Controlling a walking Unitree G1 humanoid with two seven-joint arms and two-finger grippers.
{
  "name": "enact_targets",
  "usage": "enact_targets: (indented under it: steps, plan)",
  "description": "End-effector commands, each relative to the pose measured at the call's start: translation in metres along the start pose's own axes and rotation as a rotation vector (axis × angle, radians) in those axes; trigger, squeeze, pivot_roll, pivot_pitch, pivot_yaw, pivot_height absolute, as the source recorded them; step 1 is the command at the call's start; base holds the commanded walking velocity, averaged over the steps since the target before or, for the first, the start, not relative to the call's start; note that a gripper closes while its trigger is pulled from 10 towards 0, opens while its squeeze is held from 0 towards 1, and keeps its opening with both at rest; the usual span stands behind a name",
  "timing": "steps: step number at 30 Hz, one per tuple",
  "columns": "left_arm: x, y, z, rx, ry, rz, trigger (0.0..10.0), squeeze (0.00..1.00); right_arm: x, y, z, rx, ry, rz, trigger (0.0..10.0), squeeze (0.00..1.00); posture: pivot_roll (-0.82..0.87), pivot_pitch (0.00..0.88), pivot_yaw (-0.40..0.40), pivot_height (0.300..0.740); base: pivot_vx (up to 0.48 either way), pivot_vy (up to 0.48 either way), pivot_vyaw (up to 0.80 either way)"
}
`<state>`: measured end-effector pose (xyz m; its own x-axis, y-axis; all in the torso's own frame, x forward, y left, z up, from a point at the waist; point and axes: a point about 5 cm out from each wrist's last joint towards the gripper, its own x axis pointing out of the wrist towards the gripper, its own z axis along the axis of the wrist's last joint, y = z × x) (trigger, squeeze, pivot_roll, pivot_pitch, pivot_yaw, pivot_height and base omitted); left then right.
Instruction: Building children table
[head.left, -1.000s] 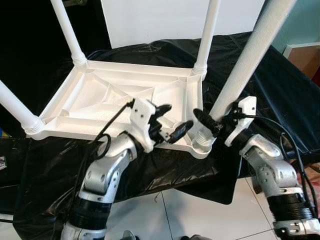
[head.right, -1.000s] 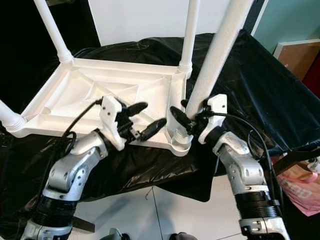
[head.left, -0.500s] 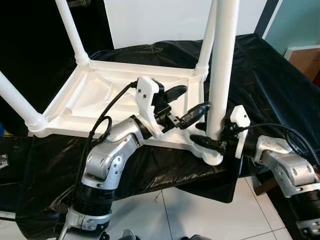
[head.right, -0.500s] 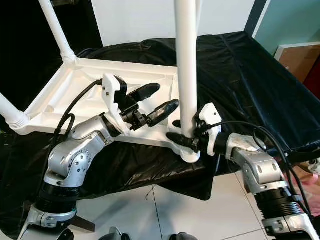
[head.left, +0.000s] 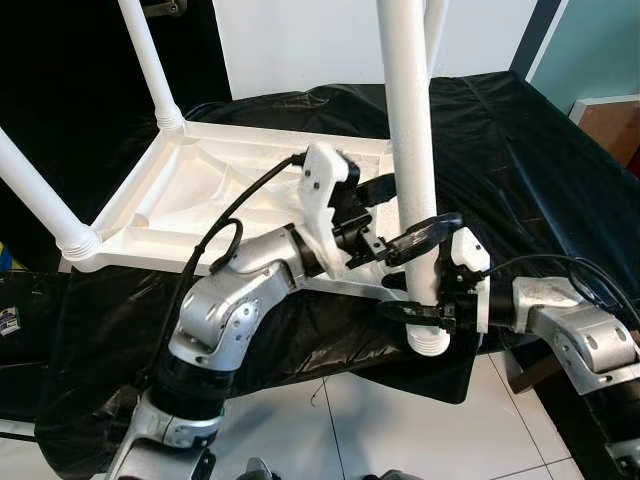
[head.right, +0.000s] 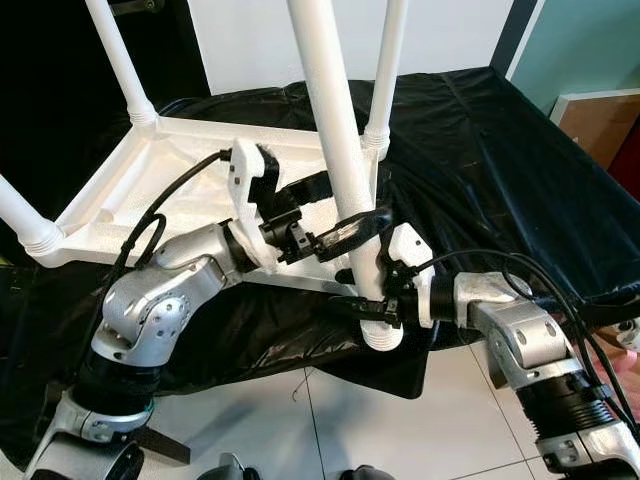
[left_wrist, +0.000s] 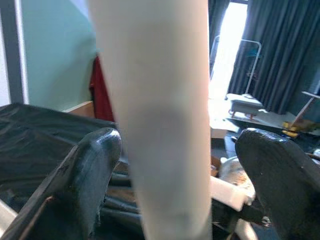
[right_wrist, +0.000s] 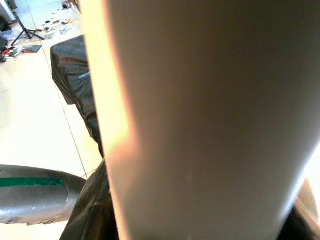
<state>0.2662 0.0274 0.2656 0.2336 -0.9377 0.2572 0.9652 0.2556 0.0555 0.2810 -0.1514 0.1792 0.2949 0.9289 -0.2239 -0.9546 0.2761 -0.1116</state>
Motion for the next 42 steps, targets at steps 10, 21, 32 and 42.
enact_targets:
  steps: [10, 21, 32, 42]
  plan:
    - [0.003, -0.017, 0.002, -0.054, 0.002, -0.286, 0.0, 0.0, 0.006, 0.004, 0.006, -0.026, -0.006, 0.037, 10.0, 0.0, -0.02, 0.051, -0.024, 0.74, 0.0, 0.0, 0.0]
    - [0.013, -0.004, 0.014, -0.01, 0.029, -0.164, 10.0, 0.0, 0.008, -0.007, 0.018, -0.025, -0.087, -0.085, 10.0, 1.0, -0.03, 0.046, -0.018, 0.74, 0.0, 0.0, 0.0]
    - [0.027, 0.016, 0.051, -0.018, -0.033, 0.08, 10.0, 0.0, 0.025, -0.023, 0.039, -0.048, -0.219, -0.385, 10.0, 0.61, -0.02, 0.06, -0.017, 0.74, 0.0, 0.0, 0.0]
    - [0.036, 0.025, 0.062, 0.021, -0.044, 0.235, 10.0, 0.0, 0.053, -0.017, 0.038, 0.023, -0.324, -0.642, 10.0, 0.0, -0.01, 0.069, -0.007, 0.74, 0.0, 0.0, 0.0]
